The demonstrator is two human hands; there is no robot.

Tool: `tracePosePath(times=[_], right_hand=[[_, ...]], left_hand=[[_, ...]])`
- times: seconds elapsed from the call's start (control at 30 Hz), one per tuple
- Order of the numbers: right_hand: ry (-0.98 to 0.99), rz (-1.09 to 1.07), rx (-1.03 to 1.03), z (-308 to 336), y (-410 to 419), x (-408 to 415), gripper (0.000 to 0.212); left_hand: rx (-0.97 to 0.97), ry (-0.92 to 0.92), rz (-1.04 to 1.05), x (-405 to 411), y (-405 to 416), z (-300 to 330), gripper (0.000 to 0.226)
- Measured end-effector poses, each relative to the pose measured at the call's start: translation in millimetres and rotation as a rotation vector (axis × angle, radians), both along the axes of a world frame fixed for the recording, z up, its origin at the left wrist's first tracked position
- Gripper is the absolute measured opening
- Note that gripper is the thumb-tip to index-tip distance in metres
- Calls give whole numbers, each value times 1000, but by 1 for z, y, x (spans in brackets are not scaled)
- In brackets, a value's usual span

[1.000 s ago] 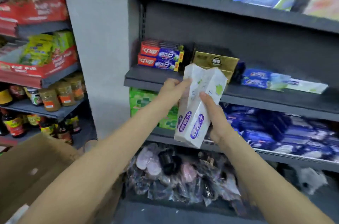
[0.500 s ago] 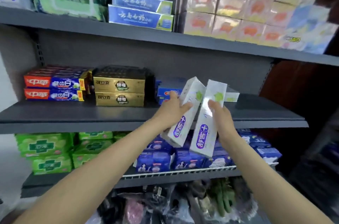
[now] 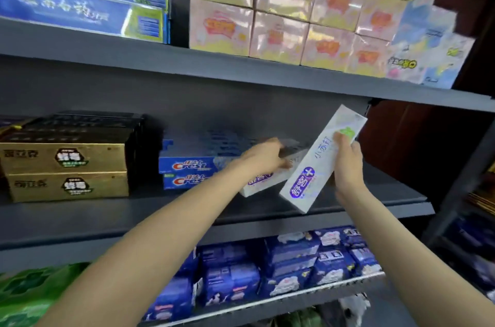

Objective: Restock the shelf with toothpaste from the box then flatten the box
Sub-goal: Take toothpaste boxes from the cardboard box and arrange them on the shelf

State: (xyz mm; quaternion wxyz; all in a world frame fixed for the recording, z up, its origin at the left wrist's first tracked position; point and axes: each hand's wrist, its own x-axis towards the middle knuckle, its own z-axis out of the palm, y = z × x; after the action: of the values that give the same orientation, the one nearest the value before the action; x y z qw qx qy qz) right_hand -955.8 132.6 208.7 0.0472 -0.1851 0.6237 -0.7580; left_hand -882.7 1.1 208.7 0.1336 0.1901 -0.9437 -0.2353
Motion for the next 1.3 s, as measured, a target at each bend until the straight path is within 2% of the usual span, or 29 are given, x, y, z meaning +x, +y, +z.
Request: tracePosePath(times=[0.3, 0.4, 0.47, 0.57, 0.7, 0.77, 0.83, 0.93, 0.97, 1.0, 1.07, 1.13, 1.17, 1.23, 1.3], right_hand=[[-91, 93, 28, -19, -7, -82, 21], [-148, 152, 34, -23, -9, -103, 21], [-166, 192, 35, -26, -10, -116, 18], [-164, 262, 12, -28, -11, -131, 14], [-153, 340, 30, -33, -17, -141, 18], [-161, 379, 36, -35, -21, -143, 22], [-178, 411, 32, -37, -24, -144, 21], [-216, 447, 1, -40, -26, -149, 19], [-234, 462, -32, -40, -27, -151, 17], [-252, 474, -68, -41, -28, -152, 16], [-284, 510, -129, -42, -28, -153, 15], [-270, 551, -135, -43, -30, -155, 25], [-224, 557, -120, -44, -30, -159, 38], [-105, 557, -72, -47, -28, -171, 68], [-36, 592, -12, -51, -22, -184, 90]], left_hand=[[-32, -121, 171, -108, -16, -36, 43], [112, -96, 187, -122, -13, -42, 35], [218, -6, 216, -129, -9, -43, 35], [42, -6, 198, -131, -10, -46, 38], [-410, -159, 213, -125, -13, -53, 41], [-420, -146, 245, -126, -14, -56, 39], [-280, -31, 269, -126, -12, -55, 36], [260, 383, 290, -119, 0, -46, 28], [412, 457, 285, -114, 5, -42, 29], [526, 451, 279, -109, 9, -39, 31], [661, 328, 226, -101, 17, -38, 29], [639, 310, 182, -97, 20, -38, 24], [594, 326, 186, -95, 20, -38, 26], [439, 323, 232, -89, 17, -35, 34], [246, 231, 279, -81, 13, -32, 44]])
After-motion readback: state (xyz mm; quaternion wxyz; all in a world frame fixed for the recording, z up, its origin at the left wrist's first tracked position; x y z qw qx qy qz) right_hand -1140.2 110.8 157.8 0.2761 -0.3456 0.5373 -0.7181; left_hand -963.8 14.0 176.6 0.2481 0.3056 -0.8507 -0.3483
